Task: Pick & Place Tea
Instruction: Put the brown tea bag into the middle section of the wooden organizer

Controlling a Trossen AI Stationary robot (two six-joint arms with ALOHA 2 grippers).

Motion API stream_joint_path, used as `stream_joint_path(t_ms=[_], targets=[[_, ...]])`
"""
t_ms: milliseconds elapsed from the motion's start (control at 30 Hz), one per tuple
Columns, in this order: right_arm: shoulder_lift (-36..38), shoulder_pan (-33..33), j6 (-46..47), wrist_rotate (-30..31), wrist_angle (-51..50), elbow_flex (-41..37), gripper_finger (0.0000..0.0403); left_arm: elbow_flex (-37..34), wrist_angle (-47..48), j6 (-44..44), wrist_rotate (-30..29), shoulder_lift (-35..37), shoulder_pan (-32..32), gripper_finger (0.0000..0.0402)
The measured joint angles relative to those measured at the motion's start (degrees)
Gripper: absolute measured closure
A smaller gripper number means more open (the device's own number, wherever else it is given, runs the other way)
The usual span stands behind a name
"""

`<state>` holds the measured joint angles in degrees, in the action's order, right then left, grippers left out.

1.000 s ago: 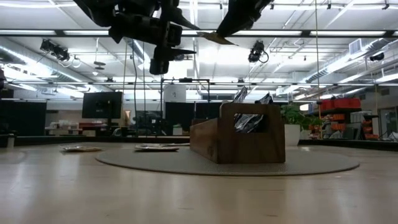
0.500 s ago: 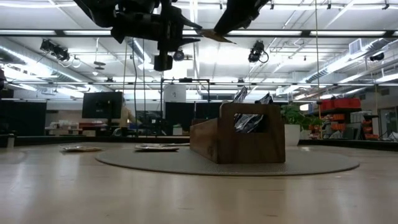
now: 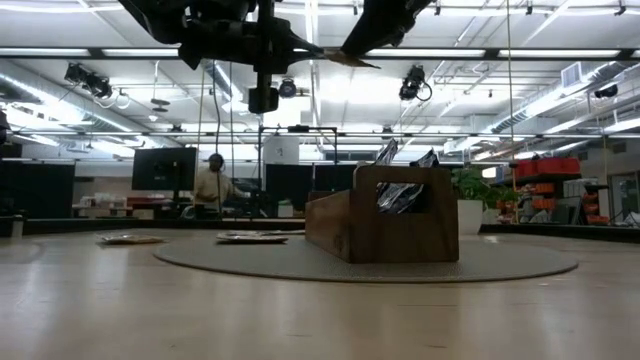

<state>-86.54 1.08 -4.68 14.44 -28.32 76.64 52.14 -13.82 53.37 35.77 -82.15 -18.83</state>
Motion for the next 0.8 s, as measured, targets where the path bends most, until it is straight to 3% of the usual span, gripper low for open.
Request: stream_joint_path(t_ms=[300, 433, 800], targets=[[5.87, -0.31, 14.22, 0.14, -0.43, 0.00, 0.0322, -0.02, -0.22, -3.35, -4.37, 1.82, -1.14, 0.0400], [10.49, -0.32, 18.90, 3.75, -0.43, 0.00, 0.0288, -0.02, -1.55, -6.11, -7.65, 4.57, -2.97, 0.0400], [15.42, -3.54, 30.77, 4.28, 11.99, 0.00, 0.0219, 0.02, -18.56, -9.17, -14.30, 10.82, -6.40, 0.0401]])
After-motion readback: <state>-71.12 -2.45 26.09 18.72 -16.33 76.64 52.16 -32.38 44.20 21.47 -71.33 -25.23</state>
